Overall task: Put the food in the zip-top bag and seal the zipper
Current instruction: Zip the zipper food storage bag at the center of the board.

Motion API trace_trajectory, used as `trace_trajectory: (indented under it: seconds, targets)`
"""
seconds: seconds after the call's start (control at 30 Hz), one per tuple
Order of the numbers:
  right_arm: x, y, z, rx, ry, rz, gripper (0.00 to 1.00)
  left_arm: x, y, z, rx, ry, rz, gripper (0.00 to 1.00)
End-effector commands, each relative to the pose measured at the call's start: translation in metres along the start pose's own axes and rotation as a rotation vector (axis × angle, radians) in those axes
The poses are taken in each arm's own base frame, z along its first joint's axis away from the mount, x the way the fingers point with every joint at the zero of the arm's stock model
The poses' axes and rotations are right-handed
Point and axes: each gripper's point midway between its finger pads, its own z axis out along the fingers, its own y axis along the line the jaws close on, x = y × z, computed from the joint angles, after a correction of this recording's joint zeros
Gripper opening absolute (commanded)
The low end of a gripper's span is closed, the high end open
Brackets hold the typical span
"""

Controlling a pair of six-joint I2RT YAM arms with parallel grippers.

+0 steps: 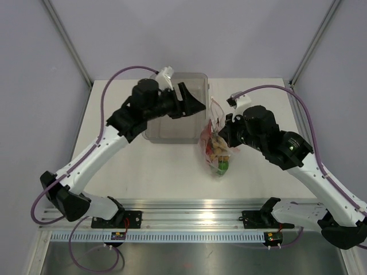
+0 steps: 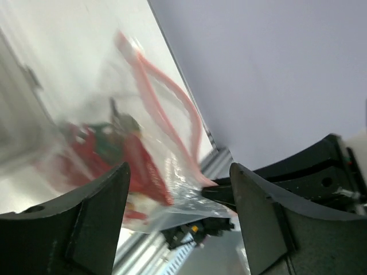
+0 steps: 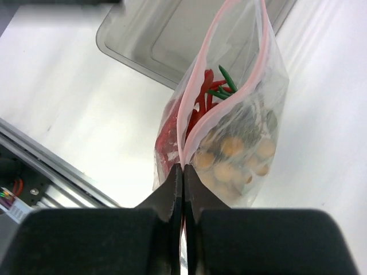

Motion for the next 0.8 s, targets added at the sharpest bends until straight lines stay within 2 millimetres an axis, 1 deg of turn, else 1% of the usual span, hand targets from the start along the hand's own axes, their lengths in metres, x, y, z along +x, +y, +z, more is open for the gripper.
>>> trace_trajectory:
  seconds: [0.0, 0.07, 0.1, 0.13, 0.17, 0.2, 0.23, 0.3, 0.33, 0.37, 0.43, 0.47, 0.53, 0.57, 0.67, 0.73, 0.77]
  targets:
    - [-0.021, 0.011, -0.006, -0.094, -0.134, -0.138, 0.00, -0.050, -0.006, -0.048, 0.075, -0.121, 0.214, 0.73]
    - [-0.018, 0.018, -0.005, -0.149, -0.162, -0.209, 0.00, -0.054, 0.003, -0.054, 0.076, -0.115, 0.306, 0.73]
    - [-0.020, 0.018, -0.011, -0.162, -0.195, -0.243, 0.00, -0.055, 0.007, -0.054, 0.084, -0.117, 0.408, 0.74]
    - [-0.020, 0.023, -0.013, -0.197, -0.214, -0.274, 0.00, -0.046, 0.010, -0.053, 0.117, -0.083, 0.456, 0.76]
    - [-0.018, 0.030, -0.018, -0.258, -0.267, -0.360, 0.00, -0.040, 0.010, -0.054, 0.155, -0.068, 0.519, 0.83]
    - [-0.019, 0.033, -0.021, -0.283, -0.299, -0.401, 0.00, -0.036, 0.010, -0.054, 0.200, -0.069, 0.648, 0.86]
    - [-0.020, 0.035, -0.024, -0.294, -0.329, -0.420, 0.00, -0.019, 0.018, -0.051, 0.242, -0.016, 0.682, 0.87]
    - [-0.028, 0.034, -0.031, -0.288, -0.377, -0.441, 0.00, -0.008, 0.022, -0.052, 0.300, 0.008, 0.793, 0.89]
    - [-0.027, 0.035, -0.033, -0.295, -0.372, -0.456, 0.00, 0.003, 0.021, -0.052, 0.356, 0.040, 0.817, 0.89]
    - [-0.026, 0.039, -0.037, -0.324, -0.356, -0.491, 0.00, 0.010, 0.027, -0.050, 0.376, 0.063, 0.822, 0.88]
    - [-0.025, 0.046, -0.044, -0.370, -0.331, -0.516, 0.00, 0.022, 0.032, -0.046, 0.445, 0.100, 0.859, 0.86]
    - [-0.022, 0.048, -0.043, -0.386, -0.314, -0.542, 0.00, 0.026, 0.035, -0.045, 0.457, 0.109, 0.865, 0.85]
    - [-0.019, 0.054, -0.047, -0.434, -0.294, -0.560, 0.00, 0.026, 0.034, -0.044, 0.483, 0.089, 0.920, 0.82]
    - [-0.016, 0.055, -0.051, -0.447, -0.276, -0.573, 0.00, 0.028, 0.037, -0.043, 0.492, 0.082, 0.938, 0.82]
    - [-0.012, 0.057, -0.059, -0.475, -0.258, -0.589, 0.00, 0.034, 0.036, -0.049, 0.540, 0.076, 1.027, 0.82]
    - [-0.010, 0.058, -0.062, -0.482, -0.256, -0.594, 0.00, 0.036, 0.037, -0.051, 0.558, 0.088, 1.040, 0.83]
    - [-0.010, 0.058, -0.064, -0.484, -0.262, -0.594, 0.00, 0.041, 0.040, -0.053, 0.567, 0.112, 1.030, 0.83]
